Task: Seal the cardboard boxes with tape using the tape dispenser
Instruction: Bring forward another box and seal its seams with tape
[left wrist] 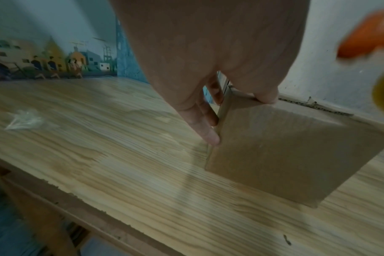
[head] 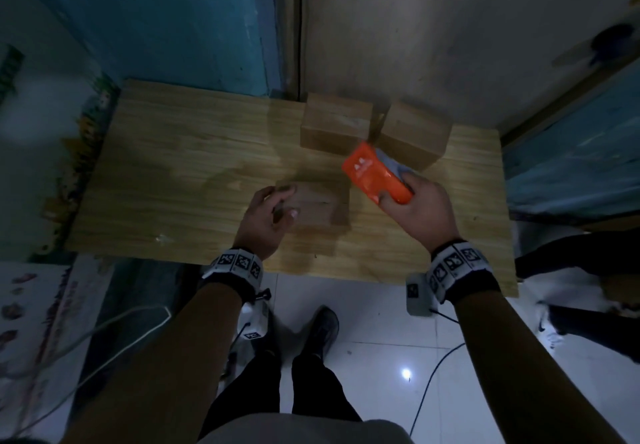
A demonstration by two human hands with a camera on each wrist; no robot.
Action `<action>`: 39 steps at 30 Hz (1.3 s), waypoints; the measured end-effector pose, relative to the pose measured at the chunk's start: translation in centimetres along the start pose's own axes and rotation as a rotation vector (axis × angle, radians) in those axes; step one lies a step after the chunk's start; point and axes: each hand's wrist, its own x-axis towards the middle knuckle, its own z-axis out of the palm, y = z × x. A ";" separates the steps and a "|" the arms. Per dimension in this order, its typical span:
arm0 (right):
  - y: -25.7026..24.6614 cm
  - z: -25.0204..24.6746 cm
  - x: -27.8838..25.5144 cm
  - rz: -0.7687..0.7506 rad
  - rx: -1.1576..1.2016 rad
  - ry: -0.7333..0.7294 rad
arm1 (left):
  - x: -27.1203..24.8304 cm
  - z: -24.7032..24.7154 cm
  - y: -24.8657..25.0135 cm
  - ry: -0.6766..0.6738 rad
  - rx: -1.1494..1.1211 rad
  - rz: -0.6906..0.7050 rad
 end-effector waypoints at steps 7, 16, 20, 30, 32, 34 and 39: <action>-7.0 -2.1 3.6 -0.067 0.254 -0.505 | 0.3 0.3 0.6 0.001 -0.009 -0.136; -7.0 2.5 5.3 -0.016 0.180 -0.624 | 0.1 0.5 -0.3 0.027 -0.279 -0.136; -7.6 2.6 6.0 -0.019 0.168 -0.623 | -0.1 0.9 -0.4 0.059 -0.339 -0.139; -9.1 3.6 7.5 -0.035 0.093 -0.655 | 1.0 -1.3 1.4 0.121 -0.904 -0.676; -9.4 3.8 7.7 -0.040 0.085 -0.662 | 1.4 -1.5 1.2 0.093 -0.896 -0.707; -9.6 3.8 7.8 -0.038 0.070 -0.674 | 1.8 -1.6 1.1 0.086 -0.902 -0.711; -9.4 3.8 7.8 -0.037 0.070 -0.684 | 2.1 -2.0 1.7 0.125 -0.833 -0.654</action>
